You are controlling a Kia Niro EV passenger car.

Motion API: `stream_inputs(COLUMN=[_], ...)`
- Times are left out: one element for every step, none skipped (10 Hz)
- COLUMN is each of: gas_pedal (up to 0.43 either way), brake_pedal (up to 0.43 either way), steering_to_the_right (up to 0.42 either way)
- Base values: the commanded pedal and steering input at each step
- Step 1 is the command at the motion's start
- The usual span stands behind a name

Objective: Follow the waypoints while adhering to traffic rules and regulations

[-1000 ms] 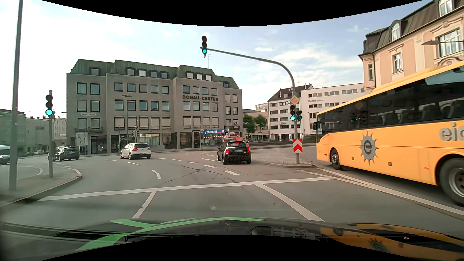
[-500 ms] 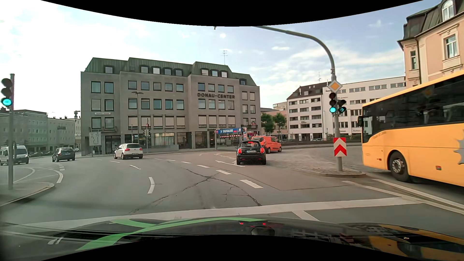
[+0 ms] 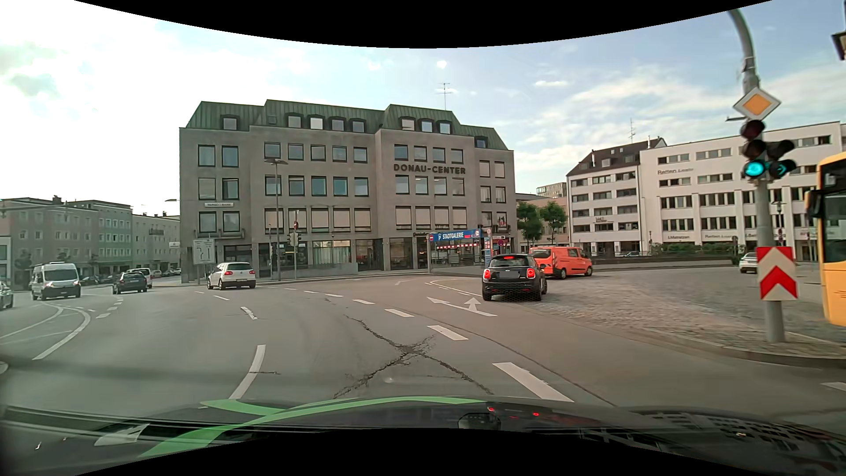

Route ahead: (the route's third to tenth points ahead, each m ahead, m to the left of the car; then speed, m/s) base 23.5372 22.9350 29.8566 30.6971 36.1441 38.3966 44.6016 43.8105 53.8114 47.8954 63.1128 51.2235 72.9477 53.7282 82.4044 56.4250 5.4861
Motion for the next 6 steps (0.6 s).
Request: stream_inputs(gas_pedal=[0.079, 0.079, 0.087, 0.098, 0.13, 0.138], brake_pedal=[0.0, 0.0, 0.0, 0.0, 0.0, 0.0], steering_to_the_right=[-0.178, -0.184, -0.187, -0.19, -0.195, -0.199])
